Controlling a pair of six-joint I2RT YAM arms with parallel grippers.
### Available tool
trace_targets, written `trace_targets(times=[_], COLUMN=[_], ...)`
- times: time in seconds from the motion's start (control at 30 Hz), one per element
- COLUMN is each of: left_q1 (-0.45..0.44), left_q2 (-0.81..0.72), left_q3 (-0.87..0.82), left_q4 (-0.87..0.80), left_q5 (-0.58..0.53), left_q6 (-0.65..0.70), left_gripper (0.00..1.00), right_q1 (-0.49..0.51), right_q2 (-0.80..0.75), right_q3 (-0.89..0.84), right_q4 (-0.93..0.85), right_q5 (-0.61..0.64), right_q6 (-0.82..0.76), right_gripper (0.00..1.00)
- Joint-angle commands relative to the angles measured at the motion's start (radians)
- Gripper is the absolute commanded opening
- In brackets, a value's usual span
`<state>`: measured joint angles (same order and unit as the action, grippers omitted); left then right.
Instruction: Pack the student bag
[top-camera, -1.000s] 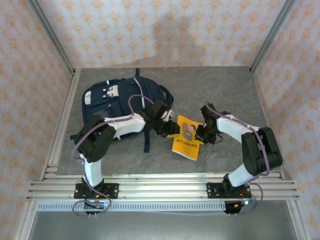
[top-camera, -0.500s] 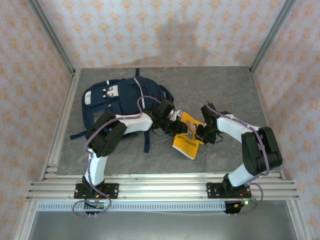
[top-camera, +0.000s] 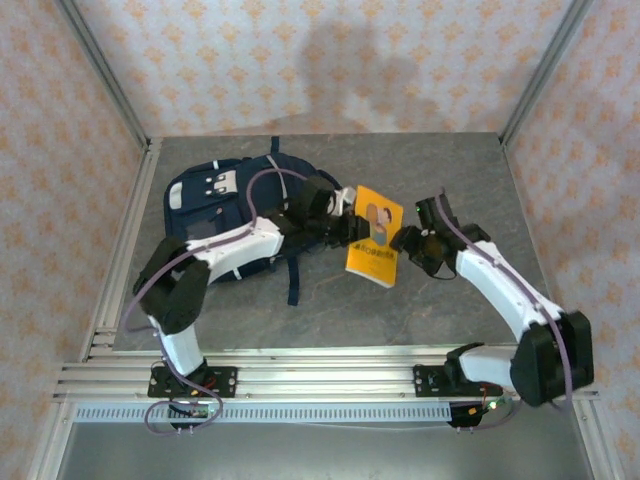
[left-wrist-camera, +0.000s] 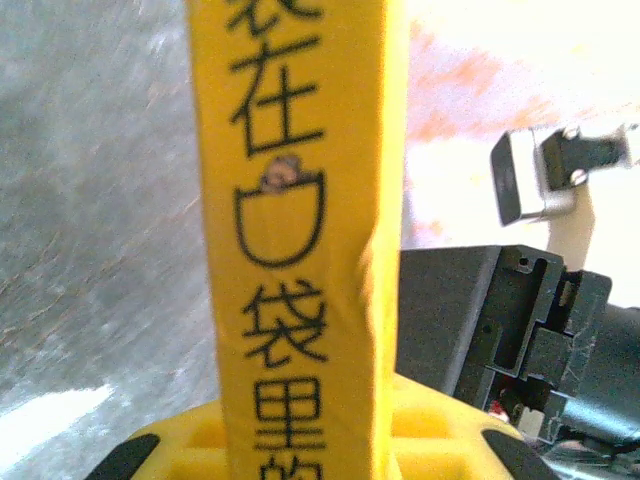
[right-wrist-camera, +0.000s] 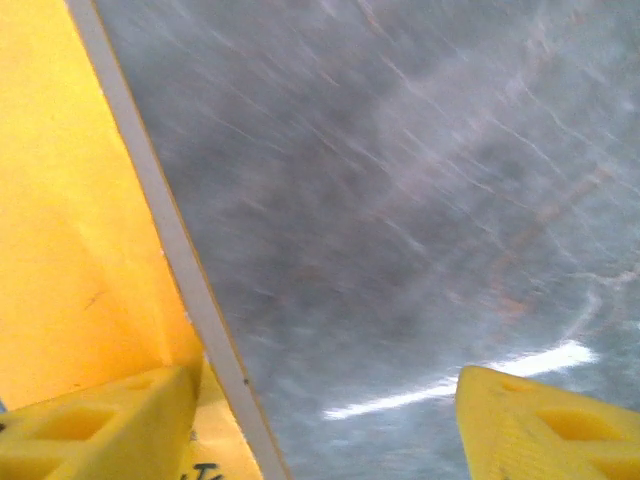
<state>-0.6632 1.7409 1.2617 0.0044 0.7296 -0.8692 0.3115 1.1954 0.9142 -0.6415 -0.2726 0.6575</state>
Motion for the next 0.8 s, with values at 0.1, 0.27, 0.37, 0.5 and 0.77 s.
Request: trace_targets(times=[0.1, 0.27, 0.37, 0.5, 0.77], left_q1=[0.007, 0.013, 0.011, 0.007, -0.014], left_q2=[-0.154, -0.175, -0.18, -0.191, -0.233], left_q3=[0.038, 0.089, 0.111, 0.152, 0.144], left_q4=[0.181, 0.277, 0.33, 0.34, 0.314], left_q5=[-0.336, -0.526, -0.618, -0.678, -0.694], left_q6=[-0.135, -0.259, -0.316, -0.333, -0.331], left_gripper=[0.0, 0.0, 0.0, 0.0, 0.0], right_q1=[0.002, 0.002, 0.016, 0.065, 0.123], right_q2=[-0.155, -0.212, -0.216, -0.226, -0.144], right_q3=[0.014, -0.085, -0.086, -0.059, -0.046], right_q4=[0.304, 0.685, 0.746, 0.763, 0.945], right_q5=[-0.101, -0.187, -0.175, -0.106, -0.088], right_q6=[0.236, 0.46, 0.523, 0.512, 0.59], right_gripper=[0.81, 0.86, 0.86, 0.86, 0.85])
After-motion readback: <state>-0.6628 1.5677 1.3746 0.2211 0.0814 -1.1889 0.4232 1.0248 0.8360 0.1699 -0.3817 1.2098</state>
